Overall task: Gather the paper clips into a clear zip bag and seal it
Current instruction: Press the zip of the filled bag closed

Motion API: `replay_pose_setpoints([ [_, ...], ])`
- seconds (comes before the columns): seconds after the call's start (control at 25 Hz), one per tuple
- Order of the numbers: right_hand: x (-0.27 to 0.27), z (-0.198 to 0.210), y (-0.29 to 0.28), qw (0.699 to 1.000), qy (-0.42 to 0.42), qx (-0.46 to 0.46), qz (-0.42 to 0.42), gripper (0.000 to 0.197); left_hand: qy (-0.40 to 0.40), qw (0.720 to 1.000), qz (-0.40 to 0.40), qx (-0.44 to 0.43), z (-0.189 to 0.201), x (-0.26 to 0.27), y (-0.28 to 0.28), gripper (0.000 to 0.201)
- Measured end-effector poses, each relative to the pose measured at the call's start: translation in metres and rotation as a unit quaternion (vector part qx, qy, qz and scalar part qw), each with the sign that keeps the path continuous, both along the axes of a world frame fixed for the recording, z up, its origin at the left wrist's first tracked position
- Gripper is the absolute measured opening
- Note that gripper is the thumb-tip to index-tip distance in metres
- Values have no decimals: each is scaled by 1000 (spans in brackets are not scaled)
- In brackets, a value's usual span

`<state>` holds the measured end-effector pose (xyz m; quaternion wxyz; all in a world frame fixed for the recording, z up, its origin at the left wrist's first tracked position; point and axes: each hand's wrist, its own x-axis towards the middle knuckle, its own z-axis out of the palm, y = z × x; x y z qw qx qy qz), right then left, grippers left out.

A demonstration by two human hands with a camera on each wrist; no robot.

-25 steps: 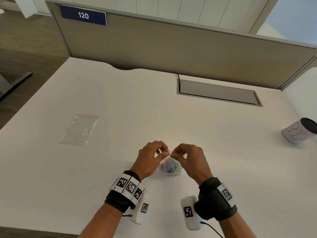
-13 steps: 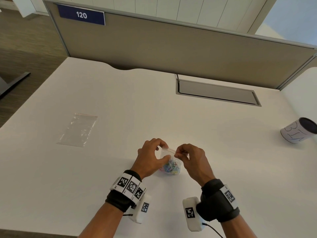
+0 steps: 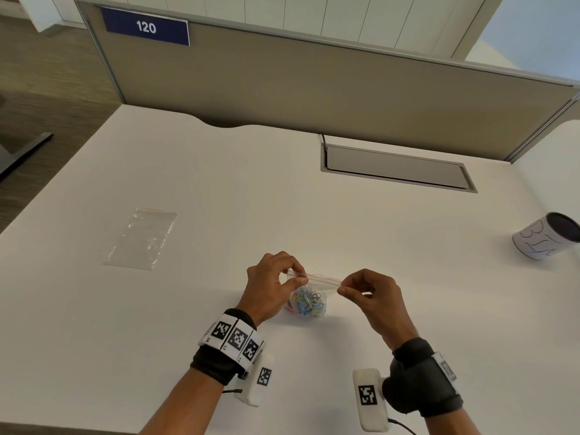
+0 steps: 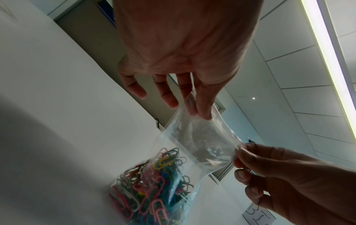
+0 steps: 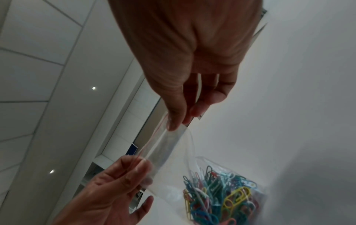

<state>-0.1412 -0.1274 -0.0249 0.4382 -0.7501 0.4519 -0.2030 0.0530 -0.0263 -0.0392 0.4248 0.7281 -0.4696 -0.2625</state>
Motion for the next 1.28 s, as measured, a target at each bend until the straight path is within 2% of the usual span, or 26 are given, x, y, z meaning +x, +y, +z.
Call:
replay_pose_setpoints([
  [0.16, 0, -5, 1, 999, -31, 11, -1, 7, 4, 1000, -4, 2, 2, 0, -1, 25],
  [0.32, 4, -9, 1, 1000, -16, -12, 20, 7, 20, 1000, -11, 7, 1, -1, 0, 7],
  [0.44, 5, -9, 1, 999, -28, -13, 17, 5, 34, 999, -11, -1, -5, 0, 0, 22],
  [0.52, 5, -8, 1, 999, -47, -8, 9, 6, 40, 999, -9, -7, -5, 1, 0, 24],
  [0.68, 10, -6, 2, 999, -43, 2, 27, 17, 42, 999, -15, -8, -3, 1, -1, 19],
  [0.84, 25, -11, 2, 998, -44, -4, 34, 7, 16, 1000, -18, 9, 4, -1, -1, 8],
  [0.96, 32, -15, 4, 998, -36, -23, 35, 8, 14, 1000, -9, 8, 1, 1, 0, 9],
  [1.12, 36, -14, 7, 998, -29, -40, 43, 6, 55, 998, -4, -8, -4, 2, 3, 19],
  [1.2, 34, -13, 7, 998, -42, -26, 38, 7, 66, 998, -5, -18, -1, 2, 4, 13],
  [1.28, 28, -14, 5, 997, -73, 19, 29, 18, 68, 997, -4, -34, 1, 3, 3, 7],
])
